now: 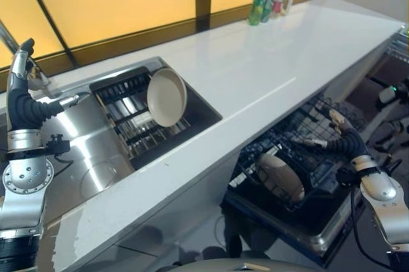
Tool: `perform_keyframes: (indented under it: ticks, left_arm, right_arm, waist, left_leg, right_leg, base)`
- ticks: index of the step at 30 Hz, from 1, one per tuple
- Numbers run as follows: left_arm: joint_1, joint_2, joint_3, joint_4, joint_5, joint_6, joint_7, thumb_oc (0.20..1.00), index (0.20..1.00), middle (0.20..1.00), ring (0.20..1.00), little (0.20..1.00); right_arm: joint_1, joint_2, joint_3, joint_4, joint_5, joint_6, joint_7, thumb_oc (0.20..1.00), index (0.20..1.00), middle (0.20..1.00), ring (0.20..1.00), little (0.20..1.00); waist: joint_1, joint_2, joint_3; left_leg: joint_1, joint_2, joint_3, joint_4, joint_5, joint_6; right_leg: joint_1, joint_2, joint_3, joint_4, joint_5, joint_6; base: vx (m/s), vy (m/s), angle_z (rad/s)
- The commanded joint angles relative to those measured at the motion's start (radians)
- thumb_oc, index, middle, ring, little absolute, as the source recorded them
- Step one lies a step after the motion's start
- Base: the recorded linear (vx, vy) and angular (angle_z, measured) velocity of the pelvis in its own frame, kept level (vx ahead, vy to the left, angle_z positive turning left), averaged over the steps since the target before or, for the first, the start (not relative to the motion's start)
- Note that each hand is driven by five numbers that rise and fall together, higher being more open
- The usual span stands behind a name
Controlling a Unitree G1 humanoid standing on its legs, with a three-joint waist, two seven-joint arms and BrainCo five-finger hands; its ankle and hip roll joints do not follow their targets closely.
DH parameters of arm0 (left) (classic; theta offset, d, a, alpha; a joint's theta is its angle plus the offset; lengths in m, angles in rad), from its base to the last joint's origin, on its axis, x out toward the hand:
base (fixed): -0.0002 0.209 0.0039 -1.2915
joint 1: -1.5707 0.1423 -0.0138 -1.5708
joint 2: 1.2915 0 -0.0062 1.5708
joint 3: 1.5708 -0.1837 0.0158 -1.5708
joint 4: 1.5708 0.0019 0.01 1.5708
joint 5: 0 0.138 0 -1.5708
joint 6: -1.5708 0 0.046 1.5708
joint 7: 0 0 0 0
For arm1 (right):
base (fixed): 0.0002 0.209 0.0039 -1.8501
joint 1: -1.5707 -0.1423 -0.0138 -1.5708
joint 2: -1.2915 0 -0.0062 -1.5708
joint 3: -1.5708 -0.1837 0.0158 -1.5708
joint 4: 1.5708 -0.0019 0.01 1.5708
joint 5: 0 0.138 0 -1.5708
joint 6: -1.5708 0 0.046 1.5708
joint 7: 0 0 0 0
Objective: Pick up plates and place into dishwasher.
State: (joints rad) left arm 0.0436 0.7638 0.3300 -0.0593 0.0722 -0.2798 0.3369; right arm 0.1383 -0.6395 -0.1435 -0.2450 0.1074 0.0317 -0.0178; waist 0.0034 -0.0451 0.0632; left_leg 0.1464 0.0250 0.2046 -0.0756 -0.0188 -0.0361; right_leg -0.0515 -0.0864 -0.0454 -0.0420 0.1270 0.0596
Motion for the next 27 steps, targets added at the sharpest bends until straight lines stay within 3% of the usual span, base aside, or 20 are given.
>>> perform_keyframes:
  ticks: [1, 5, 8, 10, 12, 14, 17, 18, 22, 27]
  left_arm:
    - [-0.054, 0.074, -0.036, 0.093, 0.083, -0.004, 0.063, 1.0, 1.0, 1.0, 1.0, 1.0]
    - [-0.072, 0.12, -0.093, 0.137, 0.222, 0.023, 0.118, 1.0, 1.0, 1.0, 1.0, 1.0]
    - [-0.047, 0.134, -0.104, 0.161, 0.236, 0.005, 0.156, 1.0, 1.0, 1.0, 1.0, 1.0]
    - [-0.008, 0.128, -0.094, 0.167, 0.28, -0.012, 0.187, 1.0, 1.0, 1.0, 1.0, 1.0]
    - [0.025, 0.14, -0.087, 0.176, 0.38, -0.005, 0.214, 1.0, 1.0, 1.0, 1.0, 1.0]
    - [0.056, 0.177, -0.087, 0.164, 0.489, 0.034, 0.228, 1.0, 1.0, 1.0, 1.0, 1.0]
    - [0.07, 0.232, -0.107, 0.154, 0.544, 0.086, 0.242, 1.0, 1.0, 1.0, 1.0, 1.0]
    - [0.066, 0.248, -0.115, 0.162, 0.557, 0.088, 0.257, 1.0, 1.0, 1.0, 1.0, 1.0]
    - [0.04, 0.261, -0.155, 0.214, 0.616, 0.07, 0.356, 1.0, 1.0, 1.0, 1.0, 1.0]
    - [0.013, 0.271, -0.169, 0.229, 0.671, 0.082, 0.441, 1.0, 1.0, 1.0, 1.0, 1.0]
  right_arm:
    - [-0.12, -0.021, -0.011, -0.037, 0.067, -0.106, -0.054, 1.0, 1.0, 1.0, 1.0, 1.0]
    - [-0.158, -0.061, 0.013, -0.069, 0.108, -0.149, 0.005, 1.0, 1.0, 1.0, 1.0, 1.0]
    - [-0.186, -0.078, 0.03, -0.06, 0.156, -0.2, 0.031, 1.0, 1.0, 1.0, 1.0, 1.0]
    - [-0.21, -0.063, 0.053, -0.041, 0.168, -0.219, 0.039, 1.0, 1.0, 1.0, 1.0, 1.0]
    - [-0.253, -0.047, 0.094, -0.028, 0.158, -0.208, 0.035, 1.0, 1.0, 1.0, 1.0, 1.0]
    - [-0.288, -0.048, 0.133, -0.024, 0.169, -0.199, 0.047, 1.0, 1.0, 1.0, 1.0, 1.0]
    - [-0.296, -0.085, 0.153, -0.029, 0.2, -0.207, 0.052, 1.0, 1.0, 1.0, 1.0, 1.0]
    - [-0.302, -0.102, 0.158, -0.026, 0.218, -0.21, 0.05, 1.0, 1.0, 1.0, 1.0, 1.0]
    - [-0.271, -0.11, 0.157, -0.006, 0.221, -0.233, 0.048, 1.0, 1.0, 1.0, 1.0, 1.0]
    - [-0.239, -0.111, 0.152, -0.013, 0.194, -0.216, 0.024, 1.0, 1.0, 1.0, 1.0, 1.0]
  waist:
    - [0.025, 0.028, -0.018]
    - [0.021, 0.035, -0.011]
    - [0.025, 0.026, 0.013]
    - [0.043, 0.03, 0.037]
    - [0.072, 0.041, 0.05]
    - [0.092, 0.059, 0.052]
    - [0.097, 0.073, 0.057]
    - [0.092, 0.07, 0.055]
    - [0.068, 0.083, 0.06]
    - [0.049, 0.094, 0.075]
  left_leg:
    - [-0.12, -0.032, -0.15, 0.062, 0.038, 0.033]
    - [-0.142, -0.019, -0.151, 0.125, 0.028, 0.004]
    - [-0.199, -0.028, -0.147, 0.303, 0.024, 0.0]
    - [-0.252, -0.038, -0.195, 0.393, 0.057, 0.003]
    - [-0.266, -0.055, -0.283, 0.359, 0.084, 0.016]
    - [-0.271, -0.024, -0.349, 0.243, 0.162, 0.001]
    - [-0.293, 0.009, -0.377, 0.164, 0.23, -0.018]
    - [-0.281, 0.0, -0.375, 0.155, 0.177, -0.013]
    - [-0.26, -0.008, -0.356, 0.163, 0.099, -0.015]
    - [-0.219, -0.027, -0.353, 0.152, 0.057, -0.007]
  right_leg:
    - [0.073, 0.028, -0.061, 0.125, -0.14, -0.001]
    - [0.091, 0.03, -0.074, 0.1, -0.151, -0.023]
    - [0.094, 0.028, -0.07, 0.103, -0.15, -0.043]
    - [0.099, 0.04, -0.045, 0.116, -0.151, -0.052]
    - [0.104, 0.054, 0.0, 0.124, -0.156, -0.052]
    - [0.108, 0.067, 0.037, 0.119, -0.159, -0.053]
    - [0.114, 0.063, 0.062, 0.12, -0.177, -0.053]
    - [0.108, 0.053, 0.066, 0.13, -0.192, -0.048]
    - [0.059, 0.024, 0.041, 0.199, -0.219, -0.032]
    - [0.005, -0.018, 0.025, 0.223, -0.203, -0.004]
  base:
    - [-0.02, -0.102, 0.11]
    - [-0.05, -0.101, 0.13]
    - [-0.05, -0.114, 0.04]
    - [0.02, -0.046, -0.18]
    - [0.11, 0.061, -0.69]
    - [0.14, 0.176, -0.83]
    - [0.17, 0.212, -1.07]
    - [0.13, 0.208, -0.91]
    - [0.19, 0.24, 0.06]
    - [0.14, 0.206, -0.04]
